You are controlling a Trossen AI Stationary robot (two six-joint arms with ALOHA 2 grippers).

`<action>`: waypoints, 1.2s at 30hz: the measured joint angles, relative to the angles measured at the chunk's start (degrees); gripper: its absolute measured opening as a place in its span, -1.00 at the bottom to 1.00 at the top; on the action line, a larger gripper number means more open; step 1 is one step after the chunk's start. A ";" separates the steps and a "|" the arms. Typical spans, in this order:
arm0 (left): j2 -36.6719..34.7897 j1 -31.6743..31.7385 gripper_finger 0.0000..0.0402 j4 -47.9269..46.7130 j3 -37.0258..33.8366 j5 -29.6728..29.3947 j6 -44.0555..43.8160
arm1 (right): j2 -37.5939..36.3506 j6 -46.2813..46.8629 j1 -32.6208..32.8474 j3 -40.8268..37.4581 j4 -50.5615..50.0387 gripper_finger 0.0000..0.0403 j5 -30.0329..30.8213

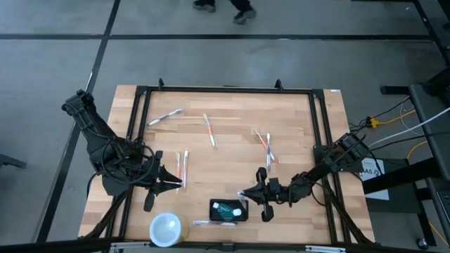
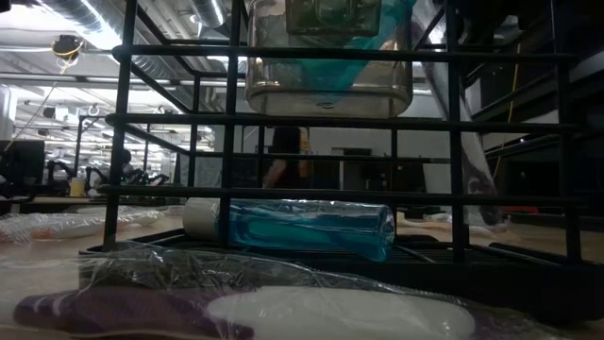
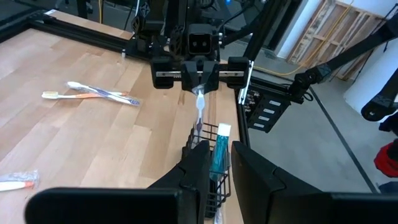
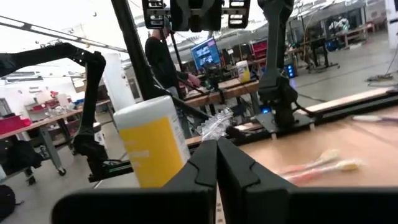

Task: Pick & Place toothbrushing station
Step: Put the purple toothbrush into the mesh organizer

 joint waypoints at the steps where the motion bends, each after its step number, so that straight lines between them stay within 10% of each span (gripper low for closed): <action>1: 0.00 0.00 -0.70 0.00 0.00 0.20 -0.01 | 0.24 1.08 0.00 0.01 0.00 -0.94 0.91; 22: -0.02 -0.74 -0.70 0.00 0.00 0.69 -0.67 | 1.63 8.17 1.66 0.07 3.30 0.07 10.20; 36: -0.02 -0.75 -0.70 0.85 0.00 0.56 -1.00 | -6.81 -3.50 2.56 2.41 3.33 0.07 22.84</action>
